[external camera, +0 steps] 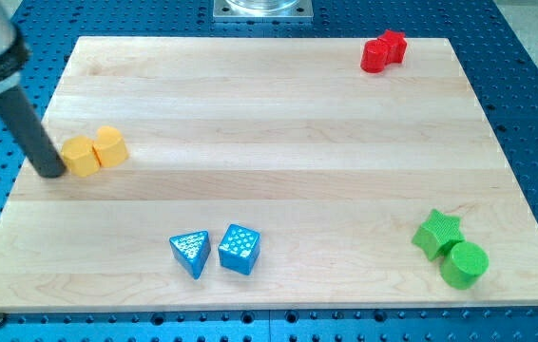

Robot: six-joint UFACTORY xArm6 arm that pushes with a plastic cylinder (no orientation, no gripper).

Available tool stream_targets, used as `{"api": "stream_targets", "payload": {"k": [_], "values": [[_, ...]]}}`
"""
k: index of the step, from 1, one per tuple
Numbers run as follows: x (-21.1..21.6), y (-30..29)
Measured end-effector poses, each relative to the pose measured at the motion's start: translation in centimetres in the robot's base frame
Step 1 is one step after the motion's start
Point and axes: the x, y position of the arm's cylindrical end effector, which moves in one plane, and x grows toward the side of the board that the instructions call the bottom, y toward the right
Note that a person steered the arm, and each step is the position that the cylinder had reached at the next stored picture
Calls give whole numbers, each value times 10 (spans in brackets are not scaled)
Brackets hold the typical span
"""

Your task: Move the yellow blocks to the center of the board

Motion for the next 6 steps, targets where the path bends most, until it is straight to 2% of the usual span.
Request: {"api": "stream_targets", "payload": {"k": [1,2,3,4,5,6], "values": [[0,3],[-2,56],[-33,117],[-85,169],[-94,164],[-87,112]]}}
